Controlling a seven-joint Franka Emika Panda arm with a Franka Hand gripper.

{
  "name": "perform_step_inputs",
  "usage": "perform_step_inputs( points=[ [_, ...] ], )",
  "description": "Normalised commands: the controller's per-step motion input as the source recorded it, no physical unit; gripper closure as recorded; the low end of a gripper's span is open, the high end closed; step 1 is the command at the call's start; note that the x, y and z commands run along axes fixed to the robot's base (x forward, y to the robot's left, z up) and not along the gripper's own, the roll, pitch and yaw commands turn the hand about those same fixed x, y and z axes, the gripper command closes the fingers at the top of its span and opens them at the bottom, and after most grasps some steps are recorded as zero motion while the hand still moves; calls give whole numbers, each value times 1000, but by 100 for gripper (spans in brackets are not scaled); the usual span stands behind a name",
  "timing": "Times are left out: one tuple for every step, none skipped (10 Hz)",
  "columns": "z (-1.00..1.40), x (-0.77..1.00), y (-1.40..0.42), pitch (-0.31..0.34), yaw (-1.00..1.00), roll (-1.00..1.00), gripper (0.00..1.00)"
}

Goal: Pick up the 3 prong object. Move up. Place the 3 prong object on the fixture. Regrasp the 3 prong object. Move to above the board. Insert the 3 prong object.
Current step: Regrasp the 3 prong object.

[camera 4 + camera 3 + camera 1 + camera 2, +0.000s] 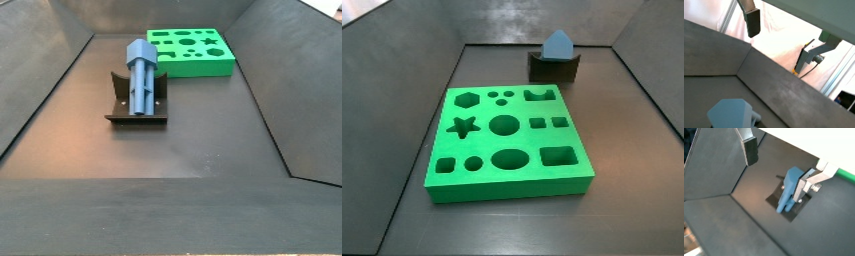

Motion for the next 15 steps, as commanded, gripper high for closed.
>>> perform_step_inputs(
  points=[
    [-11, 131, -57, 128, 278, 350, 0],
    [0, 122, -41, 74, 266, 216, 0],
    [-5, 102, -45, 33, 248, 188, 0],
    [-8, 96, -53, 8, 234, 179, 0],
    [-1000, 36, 43, -43, 146, 182, 0],
    [-1000, 43, 44, -60, 107, 179, 0],
    [-1000, 48, 38, -82, 80, 154, 0],
    [-1000, 52, 34, -98, 56, 122, 0],
    [-1000, 55, 32, -104, 33, 92, 0],
    [-1000, 60, 31, -104, 3, 74, 0],
    [-1000, 62, 28, -100, -13, 68, 0],
    [-1000, 64, 27, -89, -27, 63, 0],
    [-1000, 69, 24, -79, -35, 60, 0],
    [-1000, 76, 22, -59, -44, 60, 0],
    [-845, 72, 14, -43, -44, 59, 0]
  ],
)
